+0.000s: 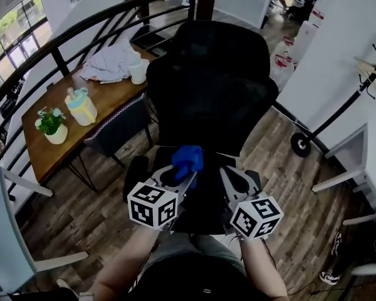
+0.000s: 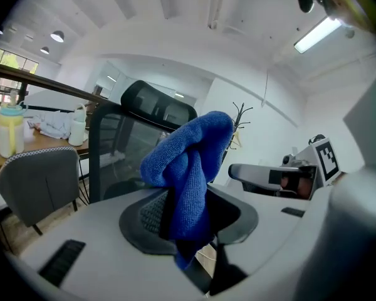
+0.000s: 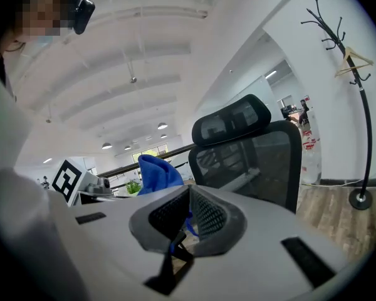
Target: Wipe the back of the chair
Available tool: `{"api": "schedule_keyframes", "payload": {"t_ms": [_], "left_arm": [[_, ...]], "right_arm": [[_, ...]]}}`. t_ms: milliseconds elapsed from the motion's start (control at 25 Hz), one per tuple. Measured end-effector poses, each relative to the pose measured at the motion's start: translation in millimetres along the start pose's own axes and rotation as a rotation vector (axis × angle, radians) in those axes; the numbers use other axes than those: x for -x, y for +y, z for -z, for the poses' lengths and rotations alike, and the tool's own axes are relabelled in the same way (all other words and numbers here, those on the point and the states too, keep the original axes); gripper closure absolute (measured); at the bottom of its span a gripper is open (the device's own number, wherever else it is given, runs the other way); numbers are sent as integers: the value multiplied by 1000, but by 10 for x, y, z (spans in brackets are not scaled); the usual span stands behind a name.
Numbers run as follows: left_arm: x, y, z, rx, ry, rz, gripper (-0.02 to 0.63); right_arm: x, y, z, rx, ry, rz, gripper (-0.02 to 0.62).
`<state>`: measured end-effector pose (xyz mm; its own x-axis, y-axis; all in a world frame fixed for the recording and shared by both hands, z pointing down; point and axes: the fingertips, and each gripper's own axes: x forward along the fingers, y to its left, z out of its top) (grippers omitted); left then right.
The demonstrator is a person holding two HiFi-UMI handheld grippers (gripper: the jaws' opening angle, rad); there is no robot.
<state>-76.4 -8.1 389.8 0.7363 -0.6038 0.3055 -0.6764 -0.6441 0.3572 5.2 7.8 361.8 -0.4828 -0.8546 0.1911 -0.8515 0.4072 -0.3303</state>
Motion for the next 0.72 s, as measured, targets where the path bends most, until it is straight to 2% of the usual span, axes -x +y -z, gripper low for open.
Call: {"api": "schedule_keyframes", "payload": {"t_ms": [400, 720], "left_arm": [[-552, -151, -839, -128, -70, 83, 471], [-1117, -345, -1576, -248, -100, 177, 471]], "right_arm": [[-337, -349, -871, 62, -146, -24, 565], [-527, -743, -1625, 115, -247, 3, 563]]}}
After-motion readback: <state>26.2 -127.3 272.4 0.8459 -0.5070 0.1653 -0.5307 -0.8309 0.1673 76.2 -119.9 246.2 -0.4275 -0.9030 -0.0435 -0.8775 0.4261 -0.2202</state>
